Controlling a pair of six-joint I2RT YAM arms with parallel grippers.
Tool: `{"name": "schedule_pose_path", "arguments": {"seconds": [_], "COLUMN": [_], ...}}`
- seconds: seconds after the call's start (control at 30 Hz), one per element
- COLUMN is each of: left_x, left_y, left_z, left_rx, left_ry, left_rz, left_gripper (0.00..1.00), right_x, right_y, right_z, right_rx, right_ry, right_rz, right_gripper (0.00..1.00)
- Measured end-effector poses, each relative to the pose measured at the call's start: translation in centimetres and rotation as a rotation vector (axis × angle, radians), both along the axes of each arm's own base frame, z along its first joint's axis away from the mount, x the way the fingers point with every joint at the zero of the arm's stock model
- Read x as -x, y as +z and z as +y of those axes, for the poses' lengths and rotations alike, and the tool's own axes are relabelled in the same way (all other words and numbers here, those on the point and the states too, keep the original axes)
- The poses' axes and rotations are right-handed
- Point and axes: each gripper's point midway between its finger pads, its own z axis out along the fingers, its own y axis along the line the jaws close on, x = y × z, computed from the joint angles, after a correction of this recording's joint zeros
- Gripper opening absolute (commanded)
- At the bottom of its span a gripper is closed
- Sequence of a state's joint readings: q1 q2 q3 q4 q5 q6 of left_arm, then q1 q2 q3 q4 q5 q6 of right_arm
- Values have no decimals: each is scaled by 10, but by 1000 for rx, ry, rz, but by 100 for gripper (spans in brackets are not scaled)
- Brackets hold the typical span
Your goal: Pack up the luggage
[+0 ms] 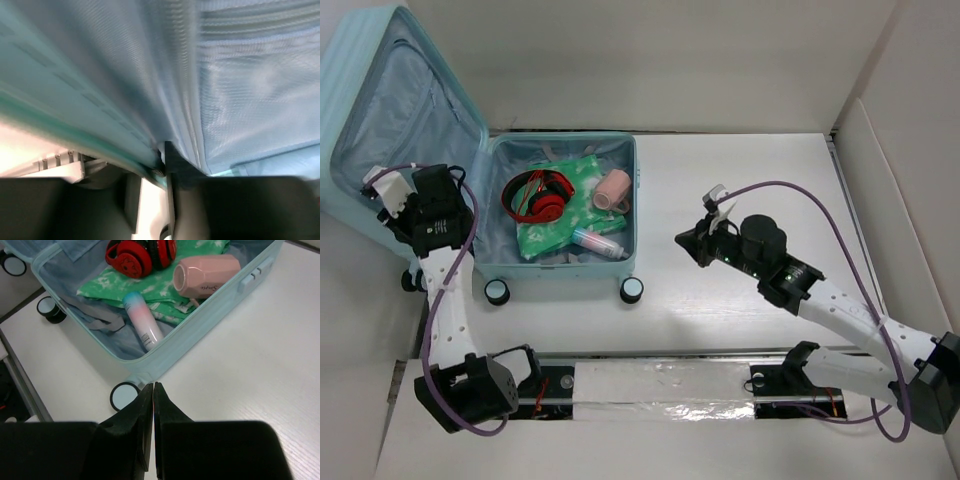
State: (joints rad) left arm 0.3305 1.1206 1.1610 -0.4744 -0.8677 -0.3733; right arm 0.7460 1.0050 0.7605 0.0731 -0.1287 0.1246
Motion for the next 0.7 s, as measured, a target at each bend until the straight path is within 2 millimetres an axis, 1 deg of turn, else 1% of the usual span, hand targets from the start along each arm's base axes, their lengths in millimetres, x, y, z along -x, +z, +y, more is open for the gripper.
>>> {"name": "schedule_pose_path", "arguments": {"seconds": [0.07, 0.13, 0.17, 0.23, 0.3, 0.4, 0.43, 0.5, 0.53, 0.57, 0.6, 0.63, 0.67, 0.7], "left_x": [-1, -3, -5, -11, -19, -31, -35, -39, -38, -33, -28, -23, -16, -5], "left_y": [4, 13, 17, 22, 27, 30, 29, 17, 12, -1, -14, -31, -45, -57], "left_z": [-7, -14, -21, -42, -72, -128, -151, -204, -222, -253, -276, -305, -342, -380], "left_rx": [-24, -52, -65, -89, -124, -172, -193, -237, -255, -302, -341, -351, -349, -354], "left_ry": [-13, -32, -55, -123, -222, -453, -554, -787, -869, -1004, -1094, -1190, -1303, -1411], "left_rz": [12, -15, -29, -34, -23, 8, 23, 90, 118, 195, 263, 303, 314, 332], "left_gripper": [0, 0, 0, 0, 0, 0, 0, 0, 0, 26, 42, 54, 65, 68], "right_x": [-1, -2, -4, -6, -8, -12, -13, -17, -18, -19, -20, -21, -23, -24], "right_y": [-4, -8, -10, -15, -20, -24, -25, -27, -28, -29, -30, -31, -31, -32], "right_z": [3, 5, 5, 5, 4, 2, 1, -1, -1, -2, -3, -4, -5, -6], "right_rx": [14, 27, 33, 45, 58, 71, 72, 75, 75, 78, 79, 81, 82, 84], "right_ry": [2, -2, -5, -15, -28, -50, -57, -84, -92, -100, -109, -116, -127, -138], "right_rz": [5, 12, 15, 21, 31, 38, 40, 46, 49, 52, 54, 55, 57, 56], "right_gripper": [9, 9, 9, 9, 9, 9, 9, 9, 9, 10, 10, 10, 10, 10]}}
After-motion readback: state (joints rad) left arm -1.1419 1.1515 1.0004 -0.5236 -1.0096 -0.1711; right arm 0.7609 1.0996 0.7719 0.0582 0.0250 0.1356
